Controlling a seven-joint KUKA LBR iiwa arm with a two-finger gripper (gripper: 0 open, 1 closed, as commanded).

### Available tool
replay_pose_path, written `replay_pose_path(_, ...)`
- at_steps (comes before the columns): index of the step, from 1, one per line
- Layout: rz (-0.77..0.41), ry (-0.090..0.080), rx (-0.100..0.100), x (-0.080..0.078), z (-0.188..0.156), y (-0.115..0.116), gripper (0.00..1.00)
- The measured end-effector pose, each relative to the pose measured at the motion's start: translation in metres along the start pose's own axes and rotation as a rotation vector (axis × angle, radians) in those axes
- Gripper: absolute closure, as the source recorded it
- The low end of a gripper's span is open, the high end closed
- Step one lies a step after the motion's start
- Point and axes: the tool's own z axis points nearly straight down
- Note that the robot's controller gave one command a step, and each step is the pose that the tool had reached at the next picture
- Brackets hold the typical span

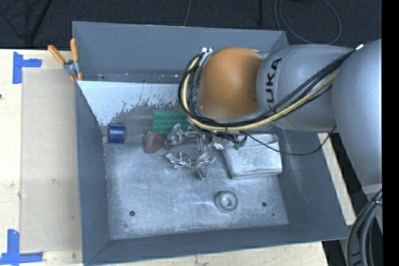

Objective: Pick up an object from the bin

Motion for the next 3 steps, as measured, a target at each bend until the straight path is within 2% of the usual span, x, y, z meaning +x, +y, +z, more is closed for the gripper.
replay_pose_path(1,0.005,-0.006,0.004,-0.001,-0.002,-0.002,1.00)
replay_pose_path(2,-0.185,0.000,0.004,0.018,-0.093,-0.017,1.00)
replay_pose_path(3,-0.156,-0.003,0.006,0.012,-0.165,-0.017,1.00)
